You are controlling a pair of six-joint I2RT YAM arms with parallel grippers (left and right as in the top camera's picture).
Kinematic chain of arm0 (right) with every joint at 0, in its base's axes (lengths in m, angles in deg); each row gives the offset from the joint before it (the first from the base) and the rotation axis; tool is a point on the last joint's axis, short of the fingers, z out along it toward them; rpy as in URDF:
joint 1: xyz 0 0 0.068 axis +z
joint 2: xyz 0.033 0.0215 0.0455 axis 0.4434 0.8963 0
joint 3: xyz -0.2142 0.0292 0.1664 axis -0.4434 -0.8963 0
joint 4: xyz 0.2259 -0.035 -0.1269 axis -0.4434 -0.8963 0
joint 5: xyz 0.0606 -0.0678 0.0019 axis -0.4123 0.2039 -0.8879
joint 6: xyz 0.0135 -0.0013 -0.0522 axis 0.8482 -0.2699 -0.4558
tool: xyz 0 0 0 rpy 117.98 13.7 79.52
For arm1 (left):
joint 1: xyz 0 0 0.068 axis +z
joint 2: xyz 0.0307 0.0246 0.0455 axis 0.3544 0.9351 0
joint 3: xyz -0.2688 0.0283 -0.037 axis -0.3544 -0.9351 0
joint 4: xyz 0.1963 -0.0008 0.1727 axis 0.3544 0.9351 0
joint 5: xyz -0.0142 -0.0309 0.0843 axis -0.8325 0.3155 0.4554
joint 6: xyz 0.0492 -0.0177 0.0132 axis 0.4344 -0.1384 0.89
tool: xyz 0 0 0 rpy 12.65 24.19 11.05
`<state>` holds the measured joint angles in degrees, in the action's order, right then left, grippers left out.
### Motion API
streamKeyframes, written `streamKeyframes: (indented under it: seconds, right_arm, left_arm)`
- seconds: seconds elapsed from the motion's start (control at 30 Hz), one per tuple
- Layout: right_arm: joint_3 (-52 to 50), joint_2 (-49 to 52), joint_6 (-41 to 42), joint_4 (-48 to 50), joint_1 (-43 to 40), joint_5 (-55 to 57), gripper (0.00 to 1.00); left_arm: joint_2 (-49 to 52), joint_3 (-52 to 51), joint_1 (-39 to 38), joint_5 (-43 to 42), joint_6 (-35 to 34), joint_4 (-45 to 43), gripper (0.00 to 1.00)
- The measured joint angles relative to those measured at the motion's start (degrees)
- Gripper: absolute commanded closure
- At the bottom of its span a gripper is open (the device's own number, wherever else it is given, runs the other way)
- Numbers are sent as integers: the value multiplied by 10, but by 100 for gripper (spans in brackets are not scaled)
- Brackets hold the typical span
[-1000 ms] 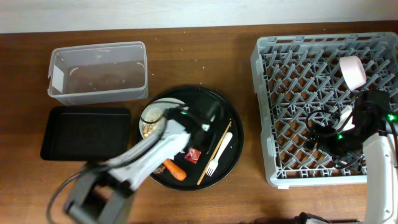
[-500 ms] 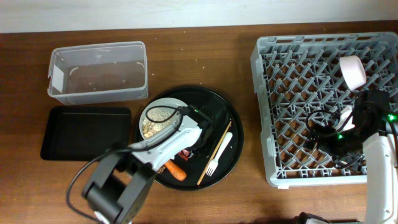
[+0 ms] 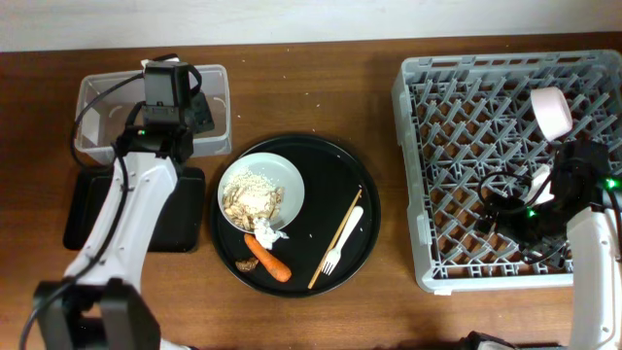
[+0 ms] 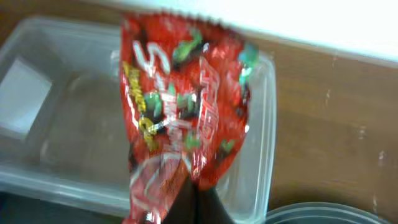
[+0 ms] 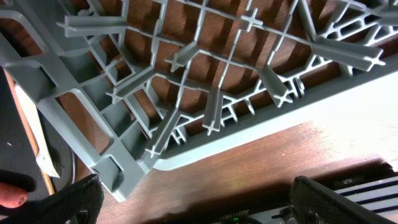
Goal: Sort waste into correct bins and load items into the dishwasher rack
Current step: 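Pick the red snack wrapper with the left gripper and drop it in the clear bin, then pick the tissue with the left gripper and drop it in the clear bin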
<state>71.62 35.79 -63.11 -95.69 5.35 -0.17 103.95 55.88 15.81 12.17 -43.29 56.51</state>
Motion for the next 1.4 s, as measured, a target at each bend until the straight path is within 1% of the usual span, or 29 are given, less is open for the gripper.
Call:
streamKeyframes:
  seconds: [0.03,0.07,0.13,0.23,0.3,0.33,0.37,0.4,0.43,0.5,0.53,0.57,0.6,0.63,0.67,0.7,0.73,0.8,0.87,0.93,1.07,1.1,1.13,1.2,1.23,1.3,1.4]
  right_arm:
    - [-1,0,0,1,0,0,1]
    - [-1,0,0,1,0,0,1]
    - [-1,0,0,0,0,0,1]
    - [-1,0,0,1,0,0,1]
    - [-1,0,0,1,0,0,1]
    - [-2,0,0,1,0,0,1]
    - [-2,0,0,2,0,0,1]
    - [-2,-1,0,2,0,0,1]
    - [-2,-1,0,1,0,0,1]
    - [-2,-1,0,1,0,0,1]
    - [-2,-1,0,2,0,0,1]
    - [-2,-1,0,1,0,0,2]
    - [-2,-1,0,1,0,-1,1]
    - [-2,-1,0,1,0,-1,1]
    - [-2,-1,0,0,0,-2,1]
    - [-2,-1,0,1,0,-2,1]
    - [-2,-1,0,1,0,-2,1]
    - [-2,-1,0,1,0,-2,1]
    - [-2,-1,0,1,0,-2,1]
    - [-2,-1,0,1,0,-2,1]
    - [-2,-1,0,1,0,-2,1]
    - [-2,-1,0,1,0,-2,1]
    - [-2,-1,0,0,0,-2,1]
    - [-2,-1,0,0,0,-2,1]
    - [-2,-1,0,0,0,-2,1]
    - [-2,-1,0,1,0,-2,1]
    - [-2,0,0,1,0,-2,1]
  left_arm:
    - [24,2,0,0,0,-39,64]
    - [60,3,0,0,2,-74,47]
    - [108,3,1,0,2,-101,45]
    - [115,3,0,0,2,-105,46]
    - [110,3,0,-13,9,-83,43]
    - [77,1,-5,-47,16,7,43]
    - [35,5,-17,-86,19,64,43]
    - [12,17,-30,-115,19,163,43]
    - [-12,11,-55,-149,16,280,44]
    - [-8,-1,-96,-179,10,377,47]
    - [-6,-19,-110,-184,7,387,50]
    - [-6,-38,-120,-188,5,386,51]
    - [-3,-81,-138,-194,1,382,56]
    - [-2,-96,-140,-195,-2,366,57]
    - [-2,-124,-139,-196,-10,329,61]
    - [1,-155,-139,-196,-19,305,67]
    - [1,-165,-139,-196,-28,291,68]
    - [1,-176,-139,-196,-39,275,88]
    - [1,-177,-141,-196,-48,271,92]
    - [1,-177,-149,-196,-50,270,99]
    - [1,-177,-152,-196,-52,274,100]
    - [1,-174,-152,-196,-52,293,100]
    - [1,-145,-152,-196,-47,348,100]
    - [0,-69,-145,-196,-22,406,100]
    - [-2,-11,-137,-196,-7,412,100]
    - [-8,76,-92,-196,11,395,100]
    - [-7,90,-20,-159,15,249,99]
